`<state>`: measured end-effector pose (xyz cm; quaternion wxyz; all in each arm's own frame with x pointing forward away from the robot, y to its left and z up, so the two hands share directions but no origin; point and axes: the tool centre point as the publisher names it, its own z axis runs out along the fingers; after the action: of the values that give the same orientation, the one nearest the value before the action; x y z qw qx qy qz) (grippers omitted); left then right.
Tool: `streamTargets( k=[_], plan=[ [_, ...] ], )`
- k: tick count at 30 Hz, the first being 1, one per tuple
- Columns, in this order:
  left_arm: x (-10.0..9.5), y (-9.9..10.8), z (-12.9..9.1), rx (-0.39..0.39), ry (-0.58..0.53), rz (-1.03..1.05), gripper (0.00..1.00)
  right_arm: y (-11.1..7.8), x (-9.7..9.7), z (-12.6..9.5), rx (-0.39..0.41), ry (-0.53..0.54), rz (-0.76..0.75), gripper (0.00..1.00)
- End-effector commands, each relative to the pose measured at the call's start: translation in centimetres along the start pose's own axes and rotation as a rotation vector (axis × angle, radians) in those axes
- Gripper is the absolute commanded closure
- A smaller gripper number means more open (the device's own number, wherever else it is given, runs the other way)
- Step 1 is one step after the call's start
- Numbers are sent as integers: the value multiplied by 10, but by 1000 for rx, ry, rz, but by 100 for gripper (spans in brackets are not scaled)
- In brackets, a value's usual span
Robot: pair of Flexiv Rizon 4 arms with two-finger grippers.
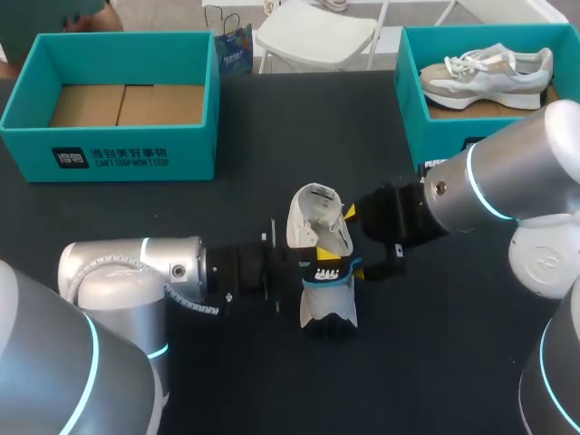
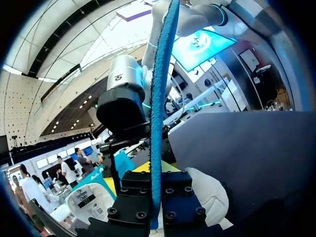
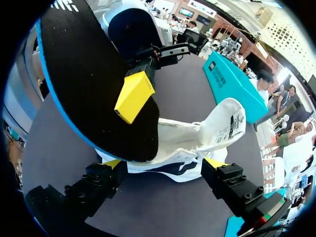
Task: Take the shoe out of the shoebox, open the shoe tongue, remove and reinsert the insole, then place the shoe into the shoebox
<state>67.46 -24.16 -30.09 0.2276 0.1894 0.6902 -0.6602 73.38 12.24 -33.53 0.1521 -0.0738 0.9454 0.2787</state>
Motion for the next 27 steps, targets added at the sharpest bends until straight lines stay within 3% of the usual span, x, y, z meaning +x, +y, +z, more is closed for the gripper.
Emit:
streamTargets(
  k=[1,9,20,27],
  plan=[
    [4,-17,-8,-12,-22,1,100,0,1,0,-1,-2,-1,0],
    [8,-32,-5,41,-23,25,100,0,1,0,-1,-2,-1,0],
    [11,-21,3,42,-4,5,100,0,1,0,-1,-2,-1,0],
    [21,-14,1,-3,2,87,100,0,1,0,-1,-2,-1,0]
  ],
)
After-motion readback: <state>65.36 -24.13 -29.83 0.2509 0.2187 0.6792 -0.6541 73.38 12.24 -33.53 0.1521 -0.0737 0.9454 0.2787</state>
